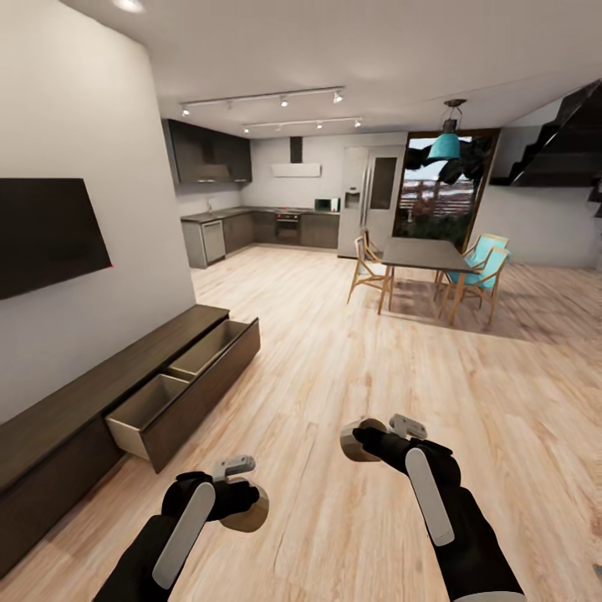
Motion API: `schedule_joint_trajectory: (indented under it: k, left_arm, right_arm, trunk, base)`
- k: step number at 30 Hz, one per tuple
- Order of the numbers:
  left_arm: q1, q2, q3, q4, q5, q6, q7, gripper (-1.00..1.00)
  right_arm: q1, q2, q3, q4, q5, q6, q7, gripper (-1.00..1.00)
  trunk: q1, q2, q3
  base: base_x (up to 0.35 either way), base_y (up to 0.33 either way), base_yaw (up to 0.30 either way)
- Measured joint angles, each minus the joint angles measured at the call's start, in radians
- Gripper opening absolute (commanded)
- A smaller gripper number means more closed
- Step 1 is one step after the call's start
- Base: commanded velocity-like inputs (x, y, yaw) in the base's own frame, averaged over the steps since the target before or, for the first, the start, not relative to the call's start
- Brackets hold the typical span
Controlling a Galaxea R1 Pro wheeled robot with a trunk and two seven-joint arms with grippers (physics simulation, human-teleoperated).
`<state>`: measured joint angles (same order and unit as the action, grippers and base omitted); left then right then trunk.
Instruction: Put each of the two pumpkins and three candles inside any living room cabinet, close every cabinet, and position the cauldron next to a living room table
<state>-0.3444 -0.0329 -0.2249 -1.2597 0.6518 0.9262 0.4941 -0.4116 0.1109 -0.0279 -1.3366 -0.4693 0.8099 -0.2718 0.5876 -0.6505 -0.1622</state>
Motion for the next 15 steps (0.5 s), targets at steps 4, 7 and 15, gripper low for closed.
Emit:
schedule_joint_trajectory:
  k: [4, 7, 15]
  left_arm:
    - [0.0, 0.0, 0.0, 0.0, 0.001, 0.0, 0.0, -1.0]
    - [0.0, 0.0, 0.0, 0.0, 0.0, 0.0, 0.0, -1.0]
    - [0.0, 0.0, 0.0, 0.0, 0.001, 0.0, 0.0, -1.0]
  right_arm:
    - [0.0, 0.0, 0.0, 0.0, -0.001, 0.0, 0.001, -1.0]
    - [0.0, -0.001, 0.0, 0.0, 0.0, 0.0, 0.003, -1.0]
    - [0.0, -0.001, 0.001, 0.0, -0.003, 0.001, 0.003, -1.0]
  trunk:
    - [0.0, 0.0, 0.006]
    - [0.0, 0.0, 0.01]
    - [0.0, 0.0, 0.022]
  base:
    - [0.0, 0.0, -0.157]
    - [0.0, 0.0, -0.157]
    - [0.0, 0.0, -0.157]
